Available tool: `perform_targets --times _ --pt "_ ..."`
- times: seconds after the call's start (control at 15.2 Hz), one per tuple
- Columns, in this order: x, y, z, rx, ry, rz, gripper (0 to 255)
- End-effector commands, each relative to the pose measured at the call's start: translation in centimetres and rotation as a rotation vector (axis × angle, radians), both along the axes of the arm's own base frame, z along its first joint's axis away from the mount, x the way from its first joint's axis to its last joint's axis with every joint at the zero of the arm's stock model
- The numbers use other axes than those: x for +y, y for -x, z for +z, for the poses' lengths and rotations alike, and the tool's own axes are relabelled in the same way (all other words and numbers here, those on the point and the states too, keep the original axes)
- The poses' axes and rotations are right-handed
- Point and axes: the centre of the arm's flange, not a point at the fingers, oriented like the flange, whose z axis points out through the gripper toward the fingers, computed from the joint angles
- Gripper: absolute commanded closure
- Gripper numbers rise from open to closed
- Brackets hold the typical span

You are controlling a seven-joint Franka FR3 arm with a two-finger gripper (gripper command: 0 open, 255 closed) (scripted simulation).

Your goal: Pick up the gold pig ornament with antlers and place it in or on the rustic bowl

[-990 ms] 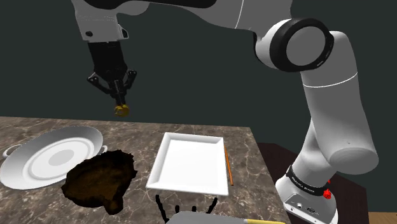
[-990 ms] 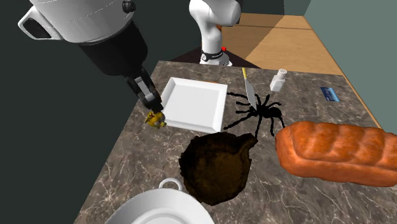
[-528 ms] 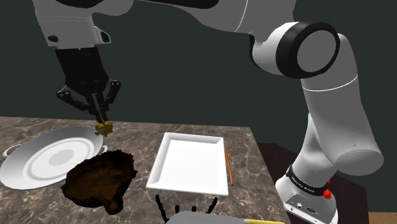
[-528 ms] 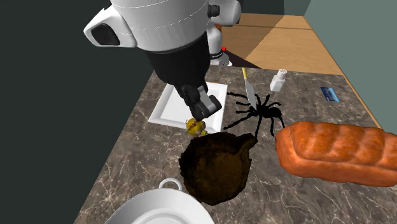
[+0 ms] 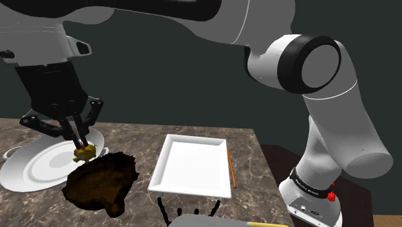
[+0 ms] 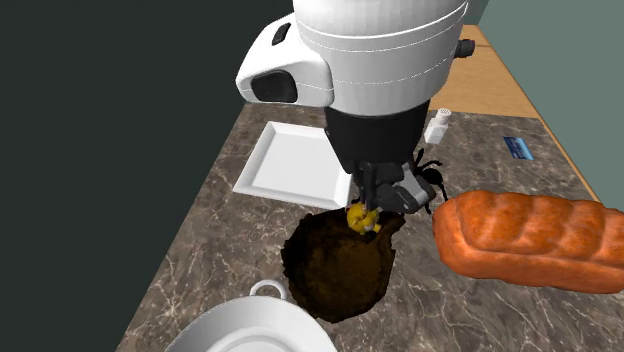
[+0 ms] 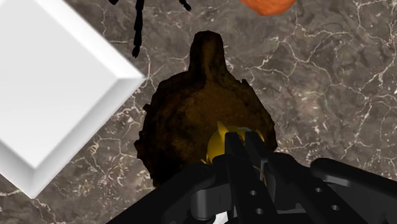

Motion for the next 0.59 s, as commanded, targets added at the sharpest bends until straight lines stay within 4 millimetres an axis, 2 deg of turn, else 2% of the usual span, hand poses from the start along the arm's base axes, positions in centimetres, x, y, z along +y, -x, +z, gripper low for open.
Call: perform_targets --times 0.0,0.53 --pt "0.0 0.0 -1.1 0.000 0.000 -0.001 255" --pt "0.0 0.0 -5.3 0.000 0.000 -0.001 255"
